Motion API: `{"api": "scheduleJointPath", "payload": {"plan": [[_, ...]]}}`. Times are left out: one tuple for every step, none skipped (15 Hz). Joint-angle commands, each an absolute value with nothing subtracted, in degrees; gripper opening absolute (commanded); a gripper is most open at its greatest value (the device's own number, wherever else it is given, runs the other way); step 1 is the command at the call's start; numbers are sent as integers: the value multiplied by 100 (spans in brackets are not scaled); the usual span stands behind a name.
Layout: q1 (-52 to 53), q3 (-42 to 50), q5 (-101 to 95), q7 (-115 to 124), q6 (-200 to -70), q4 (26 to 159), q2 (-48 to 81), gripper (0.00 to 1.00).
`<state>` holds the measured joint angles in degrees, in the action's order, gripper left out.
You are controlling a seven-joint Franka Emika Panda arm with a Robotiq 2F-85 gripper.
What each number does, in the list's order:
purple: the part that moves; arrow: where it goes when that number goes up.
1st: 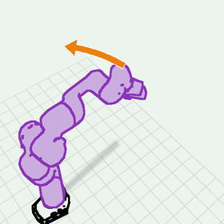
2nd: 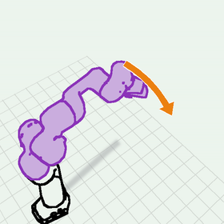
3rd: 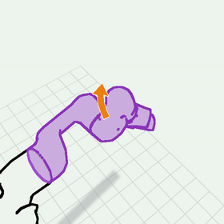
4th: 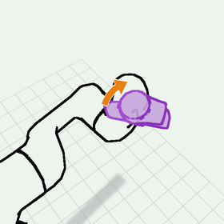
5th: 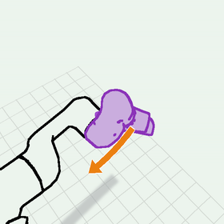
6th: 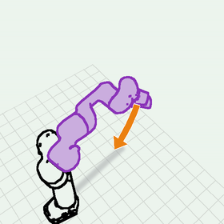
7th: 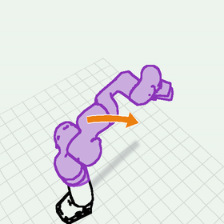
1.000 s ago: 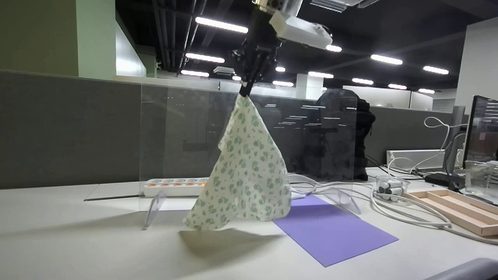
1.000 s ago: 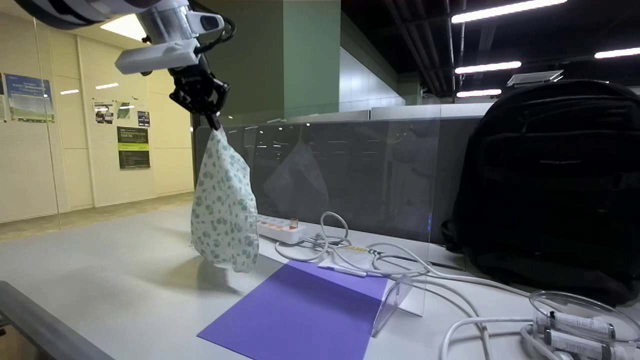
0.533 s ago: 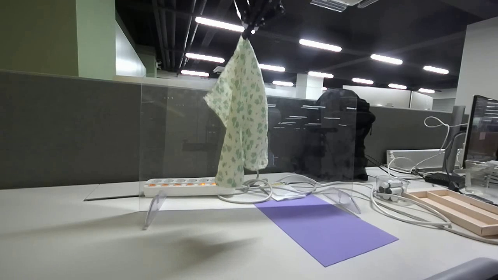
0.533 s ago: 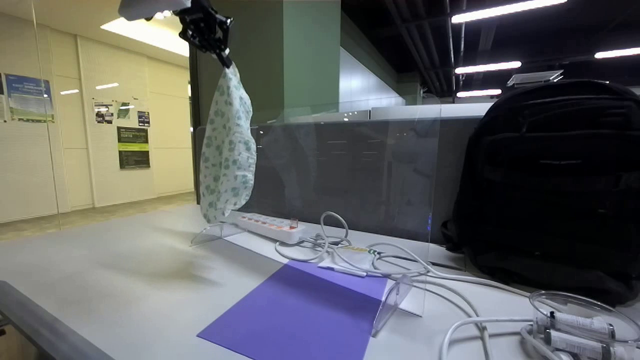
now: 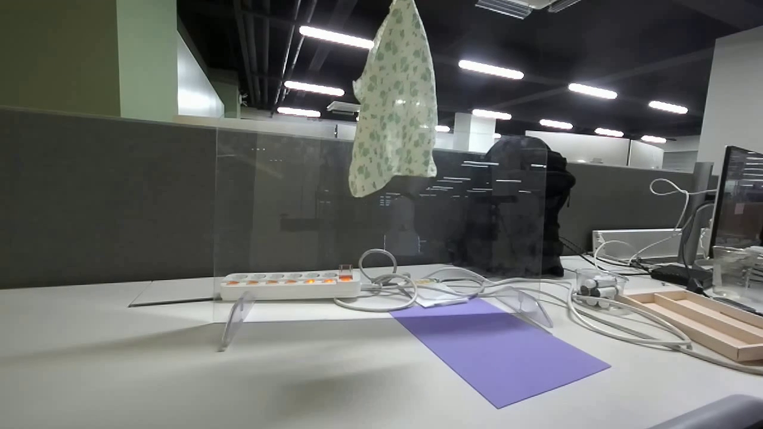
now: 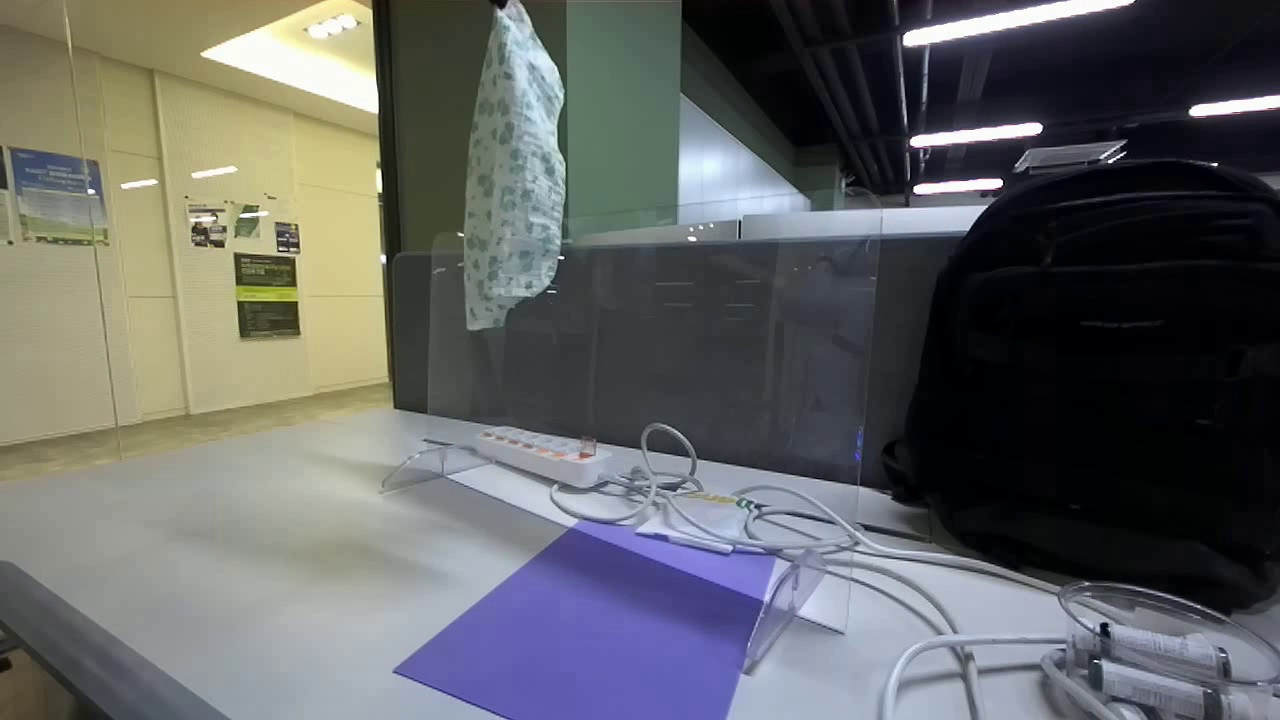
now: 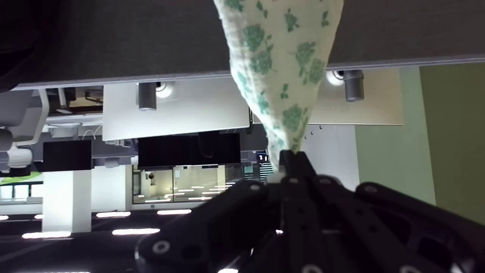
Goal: Put the towel on top of the colourless screen
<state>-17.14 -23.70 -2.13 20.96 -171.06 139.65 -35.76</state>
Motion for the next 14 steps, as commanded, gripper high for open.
{"api": "scheduleJointPath", "payload": {"plan": [[-1766, -2368, -276, 2168, -17103, 13923, -3554, 1], [-1806, -2389, -280, 2187, -17103, 13907, -3540, 1], [-1813, -2395, -279, 2199, -17105, 13904, -3532, 1], [-1813, -2400, -278, 2209, -17105, 13904, -3530, 0], [-1905, -2452, -279, 2278, -17128, 13844, -3468, 0], [-2069, -2534, -322, 2348, -17238, 13767, -3393, 0], [-2159, -2572, -313, 2407, -17244, 13695, -3338, 0], [-2272, -2615, -316, 2440, -17232, 13597, -3258, 0], [-2402, -2680, -321, 2492, -17232, 13534, -3209, 0], [-2561, -2762, -334, 2557, -17225, 13443, -3130, 0], [-2762, -2913, -264, 2568, -17214, 13353, -3066, 0], [-2936, -3037, -262, 2636, -17154, 13250, -2978, 0], [-3072, -3147, -258, 2672, -17098, 13155, -2895, 0], [-3132, -3226, -230, 2671, -16981, 13044, -2773, 0]]}}
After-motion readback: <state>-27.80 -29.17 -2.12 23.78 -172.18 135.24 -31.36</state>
